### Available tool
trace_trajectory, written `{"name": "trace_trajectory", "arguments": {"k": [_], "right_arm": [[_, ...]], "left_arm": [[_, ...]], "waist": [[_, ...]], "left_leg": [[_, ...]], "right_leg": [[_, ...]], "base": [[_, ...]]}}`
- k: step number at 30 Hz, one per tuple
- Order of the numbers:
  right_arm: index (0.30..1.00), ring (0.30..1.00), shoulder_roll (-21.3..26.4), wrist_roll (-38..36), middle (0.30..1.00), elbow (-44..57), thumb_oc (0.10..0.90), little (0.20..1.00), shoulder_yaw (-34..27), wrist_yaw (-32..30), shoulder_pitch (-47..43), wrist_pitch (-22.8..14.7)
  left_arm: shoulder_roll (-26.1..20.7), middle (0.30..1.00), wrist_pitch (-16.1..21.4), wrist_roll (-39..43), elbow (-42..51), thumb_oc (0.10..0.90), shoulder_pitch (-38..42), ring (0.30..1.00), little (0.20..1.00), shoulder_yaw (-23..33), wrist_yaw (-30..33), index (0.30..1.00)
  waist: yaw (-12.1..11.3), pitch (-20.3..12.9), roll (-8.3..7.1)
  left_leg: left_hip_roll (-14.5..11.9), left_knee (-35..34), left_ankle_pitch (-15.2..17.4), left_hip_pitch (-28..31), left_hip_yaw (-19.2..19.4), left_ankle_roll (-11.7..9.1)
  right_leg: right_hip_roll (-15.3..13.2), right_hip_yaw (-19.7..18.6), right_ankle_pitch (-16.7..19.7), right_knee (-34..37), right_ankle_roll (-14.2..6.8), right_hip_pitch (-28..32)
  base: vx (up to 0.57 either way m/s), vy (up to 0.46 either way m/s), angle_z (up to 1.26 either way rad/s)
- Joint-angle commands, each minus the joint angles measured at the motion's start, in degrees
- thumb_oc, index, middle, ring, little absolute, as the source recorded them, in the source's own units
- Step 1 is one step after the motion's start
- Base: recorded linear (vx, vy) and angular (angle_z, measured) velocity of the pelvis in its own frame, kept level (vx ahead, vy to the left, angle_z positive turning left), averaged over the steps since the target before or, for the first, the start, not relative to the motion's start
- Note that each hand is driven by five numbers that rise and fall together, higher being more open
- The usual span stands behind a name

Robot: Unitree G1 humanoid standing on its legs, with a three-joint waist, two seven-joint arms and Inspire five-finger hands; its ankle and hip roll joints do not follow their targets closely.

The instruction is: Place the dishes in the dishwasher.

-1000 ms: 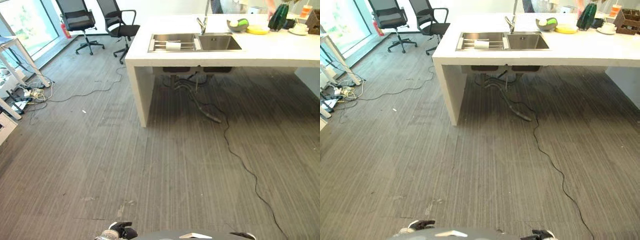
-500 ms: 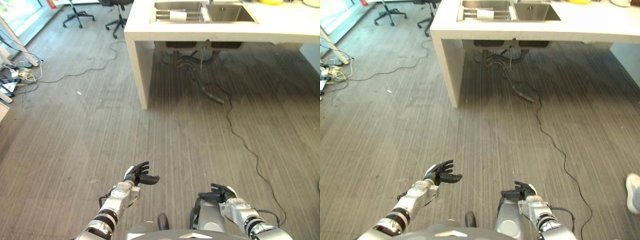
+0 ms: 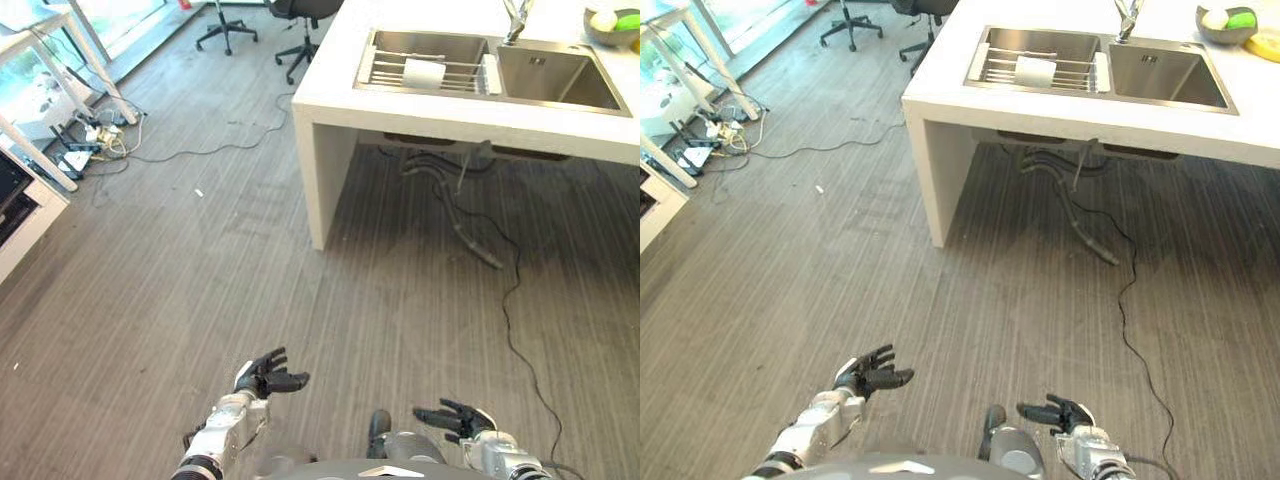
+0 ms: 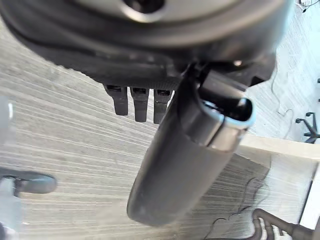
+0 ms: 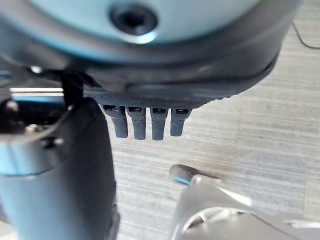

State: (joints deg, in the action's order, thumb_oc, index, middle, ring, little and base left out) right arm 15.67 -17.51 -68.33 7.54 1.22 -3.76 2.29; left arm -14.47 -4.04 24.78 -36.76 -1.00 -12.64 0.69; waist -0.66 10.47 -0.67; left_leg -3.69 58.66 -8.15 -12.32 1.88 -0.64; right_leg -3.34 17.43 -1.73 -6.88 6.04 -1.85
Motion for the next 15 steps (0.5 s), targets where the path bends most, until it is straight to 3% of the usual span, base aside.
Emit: {"name": "trace_trajectory", "arguments": {"k": [1, 2, 3, 4, 5, 6, 8, 10, 11, 13, 14, 15], "right_arm": [[0.900, 0.900, 3.81, 1.96, 0.900, -1.84, 0.800, 0.900, 0.57, -0.83, 1.14, 0.24], [0.900, 0.900, 3.85, 2.18, 0.900, -2.09, 0.800, 0.900, 0.61, -0.86, 1.23, 0.21], [0.900, 0.900, 3.94, 2.38, 0.900, -2.48, 0.800, 0.900, 0.23, -0.63, 1.26, -0.08], [0.900, 0.900, 3.92, 2.38, 0.900, -2.48, 0.800, 0.900, 0.22, -0.63, 1.26, -0.09], [0.900, 0.900, 3.69, 2.72, 0.900, -3.62, 0.800, 0.900, 0.08, -0.34, 1.07, -0.56], [0.900, 0.900, 3.48, 2.63, 0.900, -4.18, 0.800, 0.900, -0.21, -0.19, 1.01, -0.57], [0.900, 0.900, 3.17, 3.04, 0.900, -4.97, 0.800, 0.900, -0.28, 0.13, 0.82, -0.46], [0.900, 0.900, 2.47, 3.89, 0.900, -6.66, 0.800, 0.900, -0.61, 0.60, 0.84, -0.19], [0.900, 0.900, 2.36, 3.85, 0.900, -7.50, 0.800, 0.900, -1.26, 0.75, 1.09, -0.18], [0.900, 0.900, 1.78, 4.20, 0.900, -8.55, 0.800, 0.900, -2.64, 1.56, 1.69, -0.18], [0.900, 0.900, 1.80, 4.20, 0.900, -8.56, 0.800, 0.900, -2.63, 1.56, 1.67, -0.18], [0.900, 0.900, 1.68, 4.26, 0.900, -8.48, 0.800, 0.900, -3.07, 1.93, 1.97, -0.23]], "left_arm": [[-0.96, 0.900, 2.82, 2.20, 8.27, 0.800, 5.29, 0.900, 0.900, -0.64, -1.74, 0.900], [-1.09, 0.900, 2.89, 1.84, 9.71, 0.800, 4.37, 0.900, 0.900, -0.19, -1.94, 0.900], [-1.57, 0.900, 3.24, 1.44, 11.48, 0.800, 3.43, 0.900, 0.900, 0.02, -2.81, 0.900], [-1.59, 0.900, 3.23, 1.44, 11.50, 0.800, 3.42, 0.900, 0.900, 0.02, -2.81, 0.900], [-2.36, 0.900, 3.53, 0.60, 13.12, 0.800, 2.04, 0.900, 0.900, 1.06, -3.10, 0.900], [-2.68, 0.900, 3.61, 0.78, 13.67, 0.800, 1.78, 0.900, 0.900, 1.46, -3.12, 0.900], [-3.03, 0.900, 3.76, 1.03, 13.77, 0.800, 1.95, 0.900, 0.900, 1.46, -3.42, 0.900], [-3.08, 0.900, 3.75, 0.84, 14.64, 0.800, 1.46, 0.900, 0.900, 2.34, -3.36, 0.900], [-3.15, 0.900, 3.82, 1.12, 15.15, 0.800, 1.41, 0.900, 0.900, 2.70, -3.29, 0.900], [-3.86, 0.900, 4.70, 1.85, 19.33, 0.800, 0.15, 0.900, 0.900, 5.86, -2.16, 0.900], [-3.84, 0.900, 4.67, 1.85, 19.36, 0.800, 0.15, 0.900, 0.900, 5.87, -2.15, 0.900], [-4.26, 0.900, 5.19, 2.02, 21.55, 0.800, -0.34, 0.900, 0.900, 7.20, -1.74, 0.900]], "waist": [[-2.32, 1.97, -1.67], [-3.63, 1.82, -1.29], [-5.28, 1.33, -1.20], [-5.32, 1.25, -1.45], [-7.72, 0.82, -0.51], [-8.44, 0.52, -0.43], [-8.63, 0.08, -0.49], [-9.09, -0.94, -0.77], [-8.91, -1.45, -0.93], [-8.44, -1.60, -1.11], [-8.49, -1.81, -1.01], [-8.04, -1.64, -0.71]], "left_leg": [[-0.68, -18.18, 6.82, 2.77, 2.04, -0.91], [1.29, -22.54, 8.01, 1.02, 1.96, -0.68], [1.76, -33.15, 8.19, -0.68, 3.05, -0.75], [2.01, -33.84, 7.72, -0.46, 3.20, -0.69], [3.38, -46.23, 4.97, -1.58, 2.99, -0.93], [4.11, -48.10, 3.47, -2.51, 2.22, -1.43], [4.20, -50.30, 3.90, -0.26, 2.27, -1.23], [5.33, -50.71, 4.98, 2.40, 1.23, 0.30], [5.74, -51.22, 5.67, 3.30, 0.92, 0.98], [6.70, -52.23, 7.61, 6.85, 1.19, 3.32], [6.54, -52.31, 7.46, 6.62, 1.21, 3.29], [6.53, -52.90, 7.89, 7.89, 0.96, 3.93]], "right_leg": [[-1.20, -0.80, -0.09, 2.56, -7.47, 2.87], [-0.20, -1.66, -0.85, 3.43, -7.93, 4.43], [0.22, -1.93, -2.41, 4.35, -8.96, 7.20], [-0.04, -1.99, -2.33, 4.39, -9.00, 7.09], [1.74, -3.28, -3.81, 4.55, -9.45, 10.28], [2.32, -3.90, -4.09, 4.52, -9.72, 11.58], [2.29, -3.97, -5.10, 3.26, -10.31, 11.90], [1.90, -4.41, -6.37, -0.29, -11.29, 11.98], [1.42, -4.42, -5.51, -3.25, -12.37, 11.03], [-1.70, -4.71, 0.58, -14.59, -16.25, 7.50], [-1.54, -4.75, 0.82, -14.44, -16.20, 7.27], [-1.97, -5.29, 2.40, -18.84, -16.67, 5.66]], "base": [[0.46, -0.061, 0.10], [0.46, 0.004, -0.22], [0.46, 0.004, -0.30], [0.61, 0.053, -0.35], [0.46, 0.039, -0.29], [0.59, 0.069, -0.56], [0.25, 0.045, -0.67], [0.29, 0.107, -0.97], [0.41, 0.184, -0.58], [0.31, 0.154, -0.16], [0.15, 0.081, -0.11], [0.11, 0.069, 0.01]]}}
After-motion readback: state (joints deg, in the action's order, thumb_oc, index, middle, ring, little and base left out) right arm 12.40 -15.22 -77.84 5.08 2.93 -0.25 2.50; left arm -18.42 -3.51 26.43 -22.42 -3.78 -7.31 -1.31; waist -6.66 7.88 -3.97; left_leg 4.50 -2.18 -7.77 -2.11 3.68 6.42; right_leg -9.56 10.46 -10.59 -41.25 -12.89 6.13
